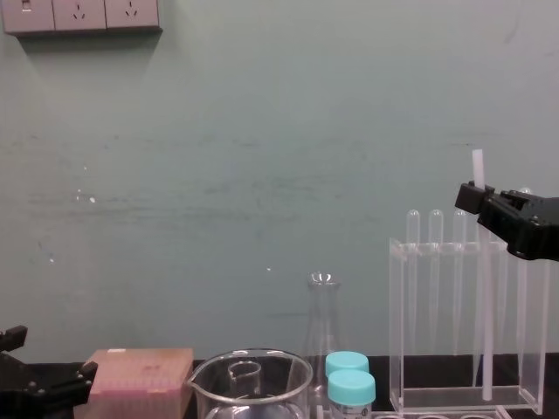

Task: Pick up the stirring rod with one hand, then place it down.

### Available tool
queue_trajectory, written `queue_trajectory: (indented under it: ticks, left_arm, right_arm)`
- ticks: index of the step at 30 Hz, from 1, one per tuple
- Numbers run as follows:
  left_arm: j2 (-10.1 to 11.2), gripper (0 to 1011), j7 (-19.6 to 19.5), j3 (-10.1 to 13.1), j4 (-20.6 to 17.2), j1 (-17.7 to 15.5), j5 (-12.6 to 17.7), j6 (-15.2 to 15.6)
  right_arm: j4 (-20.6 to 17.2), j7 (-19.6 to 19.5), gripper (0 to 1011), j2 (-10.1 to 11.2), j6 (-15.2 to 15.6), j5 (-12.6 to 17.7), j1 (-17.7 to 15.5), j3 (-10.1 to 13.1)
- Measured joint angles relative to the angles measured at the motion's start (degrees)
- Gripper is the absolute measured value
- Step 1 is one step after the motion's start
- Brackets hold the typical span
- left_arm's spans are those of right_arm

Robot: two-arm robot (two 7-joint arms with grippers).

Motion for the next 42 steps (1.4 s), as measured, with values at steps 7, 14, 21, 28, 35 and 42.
queue_trajectory:
  ticks: [7,14,21,28,35,42]
  left_arm:
    - [0.00,1000,0.00,0.00,0.00,0.00,0.00,0.00]
    - [0.00,1000,0.00,0.00,0.00,0.00,0.00,0.00]
    - [0.00,1000,0.00,0.00,0.00,0.00,0.00,0.00]
    - [0.00,1000,0.00,0.00,0.00,0.00,0.00,0.00]
    - [0.00,1000,0.00,0.00,0.00,0.00,0.00,0.00]
    - [0.00,1000,0.00,0.00,0.00,0.00,0.00,0.00]
  right_arm:
    - [0.00,0.00,69,0.01,-0.04,0.00,0.00,-0.07]
    - [0.00,0.02,69,0.01,-0.13,0.02,0.03,-0.13]
    - [-0.03,0.03,69,0.00,-0.18,0.04,0.03,-0.18]
    - [-0.07,0.03,69,0.01,-0.23,0.05,0.03,-0.21]
    - [-0.07,0.03,69,0.00,-0.25,0.04,0.03,-0.21]
    - [-0.08,0.03,69,0.01,-0.27,0.05,0.03,-0.21]
